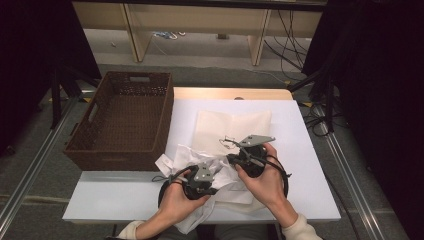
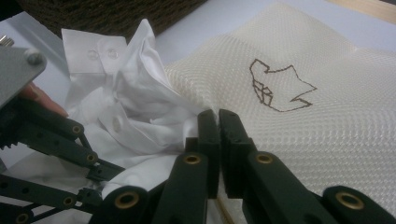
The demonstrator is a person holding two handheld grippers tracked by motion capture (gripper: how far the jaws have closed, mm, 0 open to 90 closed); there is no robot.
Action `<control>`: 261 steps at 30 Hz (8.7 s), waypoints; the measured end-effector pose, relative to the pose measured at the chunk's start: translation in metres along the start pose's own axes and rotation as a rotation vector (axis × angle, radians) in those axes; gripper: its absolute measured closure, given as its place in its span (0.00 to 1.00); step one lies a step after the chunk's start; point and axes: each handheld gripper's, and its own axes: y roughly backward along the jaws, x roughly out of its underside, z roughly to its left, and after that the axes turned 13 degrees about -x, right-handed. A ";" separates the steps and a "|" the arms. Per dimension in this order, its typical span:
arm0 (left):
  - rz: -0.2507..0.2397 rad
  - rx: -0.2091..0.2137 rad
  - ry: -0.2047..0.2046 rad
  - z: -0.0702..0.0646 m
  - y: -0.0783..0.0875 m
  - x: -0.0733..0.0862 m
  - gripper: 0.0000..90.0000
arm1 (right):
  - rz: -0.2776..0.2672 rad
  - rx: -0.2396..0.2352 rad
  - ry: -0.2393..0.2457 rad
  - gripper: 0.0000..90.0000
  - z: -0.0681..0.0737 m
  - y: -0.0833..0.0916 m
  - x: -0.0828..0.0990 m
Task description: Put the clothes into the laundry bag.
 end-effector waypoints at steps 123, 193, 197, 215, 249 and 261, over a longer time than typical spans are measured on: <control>0.002 -0.120 -0.135 -0.012 -0.015 0.014 0.45 | -0.048 -0.030 0.009 0.99 0.000 -0.001 -0.002; -0.075 -0.285 -0.057 0.055 0.028 0.014 0.18 | -0.025 -0.044 -0.048 0.99 -0.001 0.002 -0.003; -0.020 -0.257 -0.079 0.058 0.022 0.018 0.41 | -0.016 -0.038 -0.030 0.99 -0.004 0.003 -0.003; -0.136 -0.236 -0.004 0.043 0.039 0.007 0.67 | -0.012 -0.040 -0.014 0.99 -0.005 0.002 -0.003; -0.102 -0.128 -0.045 0.031 0.037 -0.003 1.00 | -0.006 -0.027 -0.030 0.99 -0.004 0.000 -0.001; -0.069 -0.069 -0.078 0.009 -0.001 -0.015 1.00 | -0.006 -0.042 -0.007 0.99 0.002 -0.002 -0.002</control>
